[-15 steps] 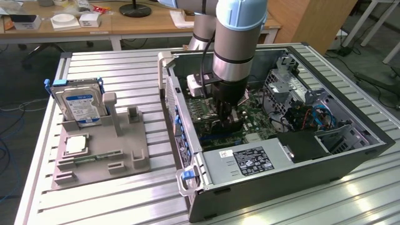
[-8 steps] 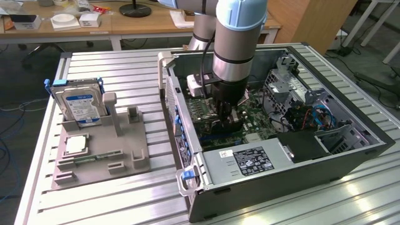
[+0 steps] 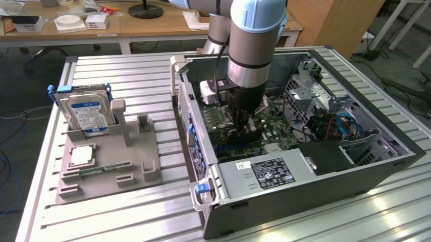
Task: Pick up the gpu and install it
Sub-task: 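Insert the gpu into the slot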
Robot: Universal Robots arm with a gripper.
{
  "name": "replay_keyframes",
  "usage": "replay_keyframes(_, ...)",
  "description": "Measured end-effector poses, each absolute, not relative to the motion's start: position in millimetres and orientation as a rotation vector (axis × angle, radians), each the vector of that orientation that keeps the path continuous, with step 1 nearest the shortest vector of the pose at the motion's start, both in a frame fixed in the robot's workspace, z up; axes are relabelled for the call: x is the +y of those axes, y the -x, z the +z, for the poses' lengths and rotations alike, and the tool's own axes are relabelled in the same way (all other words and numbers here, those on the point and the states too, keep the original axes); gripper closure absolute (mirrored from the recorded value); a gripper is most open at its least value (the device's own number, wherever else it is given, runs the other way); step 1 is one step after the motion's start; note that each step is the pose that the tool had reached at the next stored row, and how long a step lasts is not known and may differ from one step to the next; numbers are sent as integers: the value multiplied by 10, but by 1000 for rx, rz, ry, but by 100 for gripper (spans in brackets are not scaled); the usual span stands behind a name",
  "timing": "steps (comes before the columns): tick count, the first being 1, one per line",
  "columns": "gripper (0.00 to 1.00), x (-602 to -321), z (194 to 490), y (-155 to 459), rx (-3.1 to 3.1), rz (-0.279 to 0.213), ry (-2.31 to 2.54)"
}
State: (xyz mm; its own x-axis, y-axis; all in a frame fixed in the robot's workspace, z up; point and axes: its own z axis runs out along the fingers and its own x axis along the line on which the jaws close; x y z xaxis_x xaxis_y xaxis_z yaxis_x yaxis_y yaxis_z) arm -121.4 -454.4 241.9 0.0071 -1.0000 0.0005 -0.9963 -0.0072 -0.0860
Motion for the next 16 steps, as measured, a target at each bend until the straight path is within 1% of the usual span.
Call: replay_keyframes(16,74,-4543,2419,1217,2170,-92,2185)
